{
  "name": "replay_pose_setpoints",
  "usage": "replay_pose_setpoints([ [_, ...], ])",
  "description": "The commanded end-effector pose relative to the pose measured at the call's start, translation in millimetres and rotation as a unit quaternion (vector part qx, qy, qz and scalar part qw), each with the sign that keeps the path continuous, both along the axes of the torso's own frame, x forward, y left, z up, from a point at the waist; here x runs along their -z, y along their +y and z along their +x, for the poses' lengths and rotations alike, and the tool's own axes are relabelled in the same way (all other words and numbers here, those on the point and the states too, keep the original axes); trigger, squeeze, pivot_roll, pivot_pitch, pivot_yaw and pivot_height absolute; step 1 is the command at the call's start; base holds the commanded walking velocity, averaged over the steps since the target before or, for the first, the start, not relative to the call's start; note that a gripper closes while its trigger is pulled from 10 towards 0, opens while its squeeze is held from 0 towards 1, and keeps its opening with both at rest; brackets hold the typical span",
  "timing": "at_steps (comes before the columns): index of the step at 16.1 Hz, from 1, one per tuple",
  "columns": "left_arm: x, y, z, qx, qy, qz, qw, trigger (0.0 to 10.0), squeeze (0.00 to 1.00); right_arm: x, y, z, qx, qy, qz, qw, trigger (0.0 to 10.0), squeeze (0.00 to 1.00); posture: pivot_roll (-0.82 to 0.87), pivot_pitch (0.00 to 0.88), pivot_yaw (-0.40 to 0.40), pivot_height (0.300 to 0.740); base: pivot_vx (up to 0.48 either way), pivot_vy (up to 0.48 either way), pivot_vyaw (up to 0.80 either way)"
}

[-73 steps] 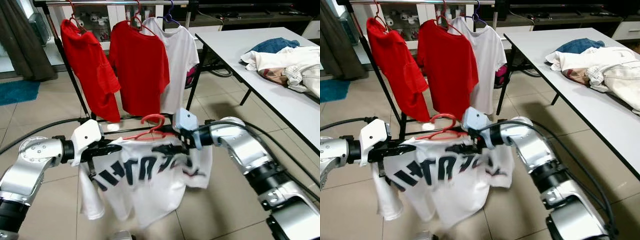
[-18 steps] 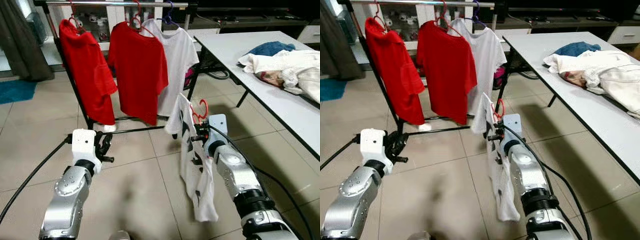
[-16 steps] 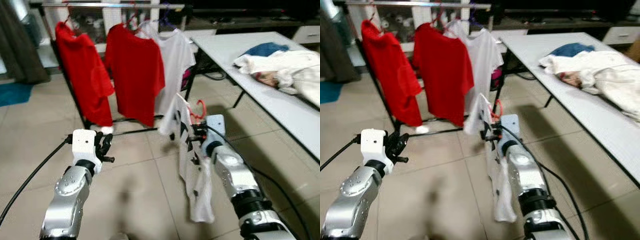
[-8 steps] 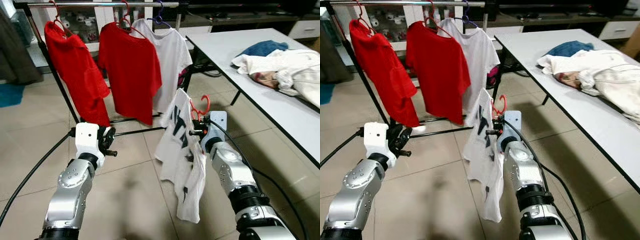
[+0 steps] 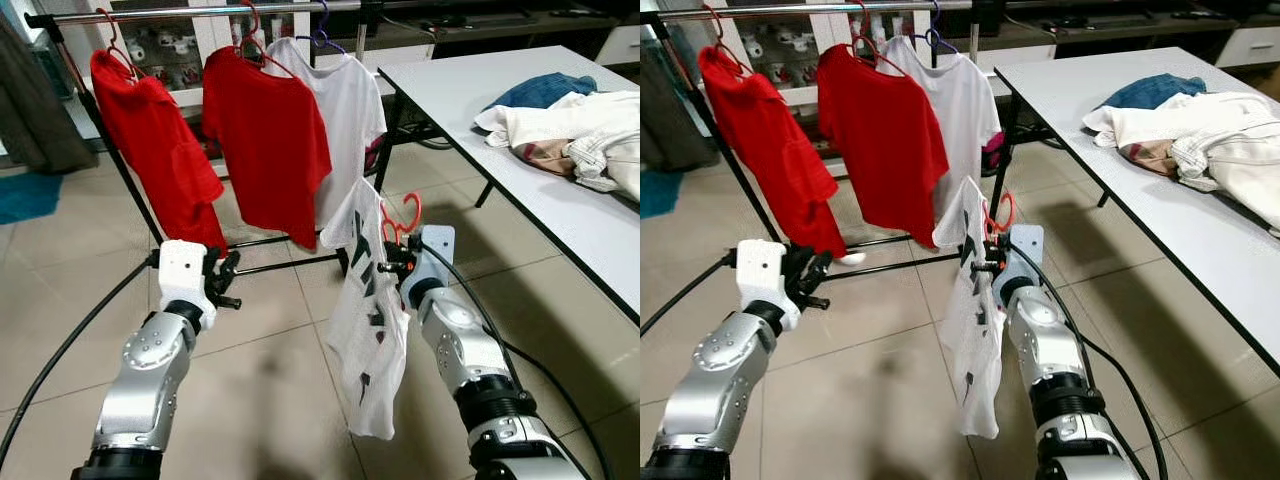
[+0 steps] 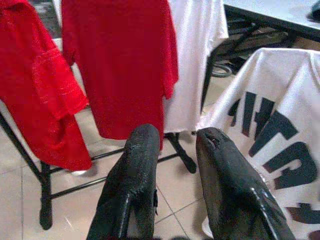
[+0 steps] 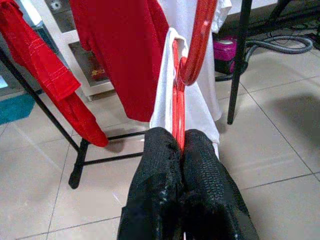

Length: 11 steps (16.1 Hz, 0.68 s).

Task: Hang hanger

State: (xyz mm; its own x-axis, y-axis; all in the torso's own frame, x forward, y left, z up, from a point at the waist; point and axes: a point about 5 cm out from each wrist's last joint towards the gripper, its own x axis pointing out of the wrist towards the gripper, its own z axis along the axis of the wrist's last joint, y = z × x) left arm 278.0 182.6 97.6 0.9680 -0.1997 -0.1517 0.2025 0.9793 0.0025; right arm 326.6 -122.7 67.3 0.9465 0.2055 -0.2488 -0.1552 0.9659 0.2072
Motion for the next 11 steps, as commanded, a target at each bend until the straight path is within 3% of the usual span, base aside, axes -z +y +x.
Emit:
replay_pose_setpoints([
  [1,-2.0,-3.0,3.0,0.008,-0.003,-0.003,1.0,10.0,0.0,-9.8,0.4,2.4,0.0,-0.029,-0.009,1.0,10.0,0.0,0.04,0.0,0.051,0.74,0.33,0.0,0.0],
  [3,-2.6,-4.9,5.8,0.01,-0.004,-0.003,1.0,10.0,0.0,-10.9,-1.2,3.8,0.002,-0.031,-0.02,0.999,10.0,0.0,0.04,0.0,0.056,0.74,0.343,0.0,0.21],
  [5,-0.7,-5.6,4.8,0.012,-0.004,-0.004,1.0,10.0,0.0,-11.6,0.2,4.4,-0.005,-0.034,-0.032,0.999,10.0,0.0,0.04,0.0,0.047,0.74,0.345,0.0,0.8],
  [11,-3.4,-1.5,5.9,0.002,-0.008,-0.004,1.0,10.0,0.0,-15.6,8.3,6.2,-0.026,-0.057,-0.059,0.996,10.0,0.0,0.06,0.0,0.038,0.74,0.345,0.0,0.0],
])
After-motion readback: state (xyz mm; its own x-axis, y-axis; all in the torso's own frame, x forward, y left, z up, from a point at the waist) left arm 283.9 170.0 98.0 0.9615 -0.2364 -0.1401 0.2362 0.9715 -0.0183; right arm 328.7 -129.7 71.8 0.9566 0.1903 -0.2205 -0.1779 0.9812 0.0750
